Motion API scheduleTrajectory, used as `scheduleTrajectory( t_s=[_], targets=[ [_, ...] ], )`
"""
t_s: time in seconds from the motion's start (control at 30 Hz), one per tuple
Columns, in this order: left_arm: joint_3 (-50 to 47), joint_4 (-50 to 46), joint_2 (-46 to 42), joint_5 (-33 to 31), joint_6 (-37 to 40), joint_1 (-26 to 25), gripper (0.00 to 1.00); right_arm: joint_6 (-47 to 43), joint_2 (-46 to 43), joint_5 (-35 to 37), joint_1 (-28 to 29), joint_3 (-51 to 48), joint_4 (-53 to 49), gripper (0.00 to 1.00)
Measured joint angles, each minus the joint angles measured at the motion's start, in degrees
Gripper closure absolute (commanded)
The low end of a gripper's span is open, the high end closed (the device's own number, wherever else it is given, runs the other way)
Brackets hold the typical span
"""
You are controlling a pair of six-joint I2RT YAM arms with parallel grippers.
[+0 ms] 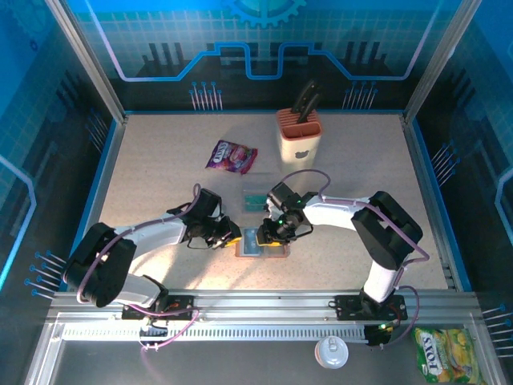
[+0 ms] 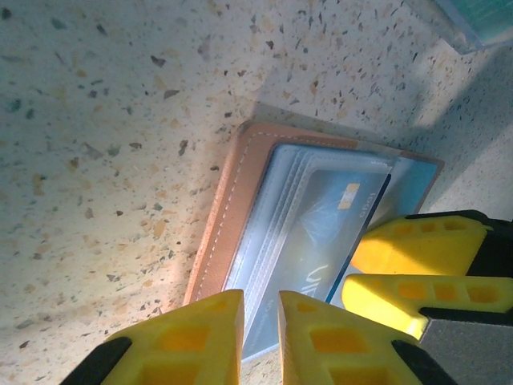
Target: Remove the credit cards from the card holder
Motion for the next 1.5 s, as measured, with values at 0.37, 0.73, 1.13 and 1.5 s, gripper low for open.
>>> scheduleTrajectory(
  t_s=[0.37, 0.73, 1.13, 1.5],
  targets=[
    [0.09, -0.39, -0.52, 0.04, -0.26, -0.09, 0.81, 0.68, -3.28, -0.35, -0.11, -0.02, 0.15, 0.64],
    [2.97, 1.6, 2.84, 0.37, -0.24, -0.94, 0.84, 3.76, -4.11, -2.19, -0.26, -0.04, 4.98, 0.65],
    [3.61, 2.25, 3.72, 1.62, 0.02, -0.94, 0.85, 5.25, -3.45, -3.39, -0.26, -0.04, 8.15, 0.65],
    [4.57, 2.62, 6.12, 2.51, 0.0, -1.55, 0.85, 6.32, -3.45, -3.39, -0.33, -1.73, 9.01, 0.66]
  ],
)
